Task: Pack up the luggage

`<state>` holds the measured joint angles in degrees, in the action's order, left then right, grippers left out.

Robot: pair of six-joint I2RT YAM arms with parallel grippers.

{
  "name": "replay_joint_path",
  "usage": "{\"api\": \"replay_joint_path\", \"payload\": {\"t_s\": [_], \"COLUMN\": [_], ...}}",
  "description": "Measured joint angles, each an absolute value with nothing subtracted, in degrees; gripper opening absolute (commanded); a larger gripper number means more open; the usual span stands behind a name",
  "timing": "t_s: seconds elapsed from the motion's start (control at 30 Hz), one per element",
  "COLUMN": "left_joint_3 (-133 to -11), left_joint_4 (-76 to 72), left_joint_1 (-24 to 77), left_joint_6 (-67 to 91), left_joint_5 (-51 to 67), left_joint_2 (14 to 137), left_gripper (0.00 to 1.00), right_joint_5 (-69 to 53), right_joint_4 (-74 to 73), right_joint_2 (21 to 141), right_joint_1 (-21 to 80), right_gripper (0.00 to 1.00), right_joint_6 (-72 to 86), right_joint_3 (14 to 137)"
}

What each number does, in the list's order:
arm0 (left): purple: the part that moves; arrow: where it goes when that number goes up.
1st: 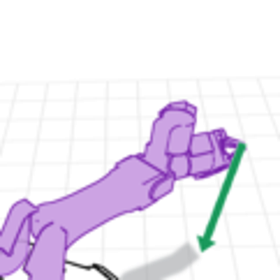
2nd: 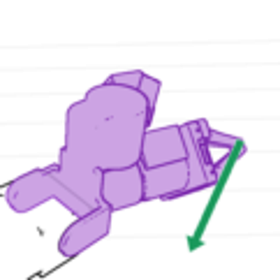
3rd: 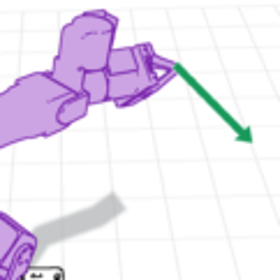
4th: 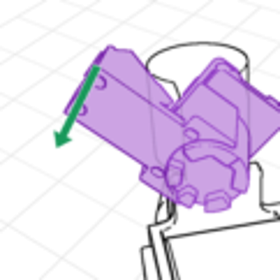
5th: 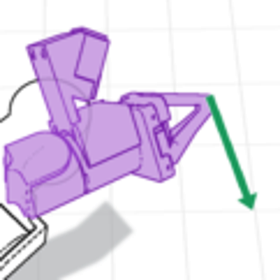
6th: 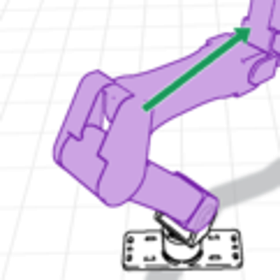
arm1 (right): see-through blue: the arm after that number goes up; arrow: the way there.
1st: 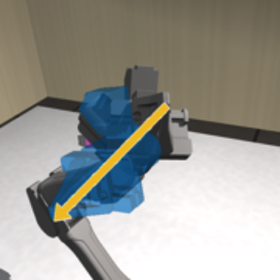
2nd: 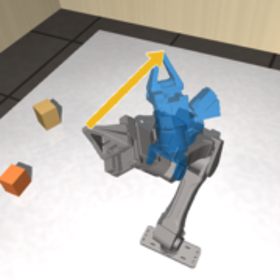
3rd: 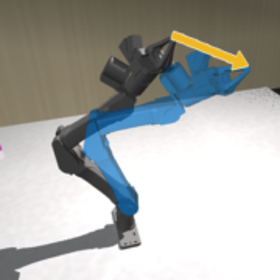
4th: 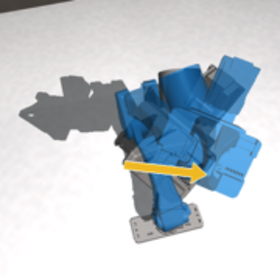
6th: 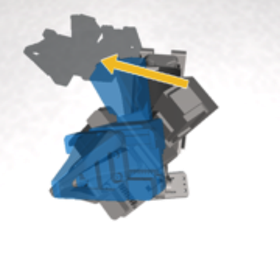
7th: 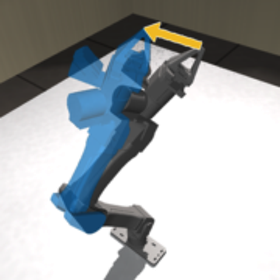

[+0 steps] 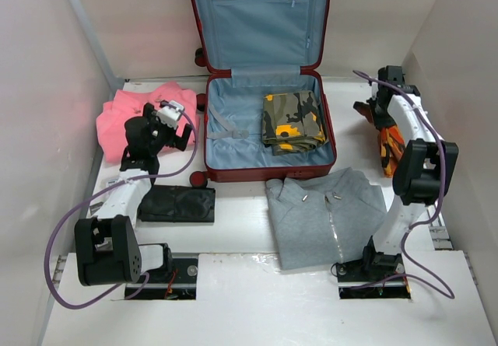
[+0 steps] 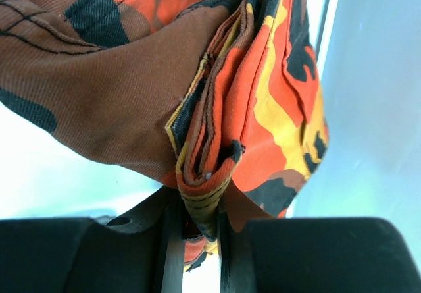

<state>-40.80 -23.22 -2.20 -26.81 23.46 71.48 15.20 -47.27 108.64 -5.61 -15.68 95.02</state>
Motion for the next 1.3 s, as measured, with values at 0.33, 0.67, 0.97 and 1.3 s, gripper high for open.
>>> {"api": "replay_joint_path", "payload": {"t_s": [0.33,0.67,0.97,1.3], "left_joint_3": [-43.22,-43.31,-43.31,-43.31], "left_joint_4": [-21.71,-21.63,-21.63,-20.71], "left_joint_1": [-2.2,-2.81,-4.23,-4.51], "left_joint_6": [-27.62,-24.25,-20.6,-20.45], "left_joint_5": [23.31,18.46,11.4,8.95], "left_joint_2": [71.46,70.74,67.96,66.11], "left_gripper": [1.0,1.0,1.0,1.0], "right_joint_5": [12.95,17.54,7.51,8.51], "right_joint_4": [-51.0,-48.58,-30.7,-24.88], "right_joint_2": [108.64,111.94,124.22,135.72], "right_joint_1": [0.1,20.97,41.01,39.4], "right_gripper": [0.0,0.0,0.0,0.0], "right_joint_6": [-19.27,-27.29,-37.08,-39.55], "right_joint_3": [109.4,129.25,125.56,126.1]}}
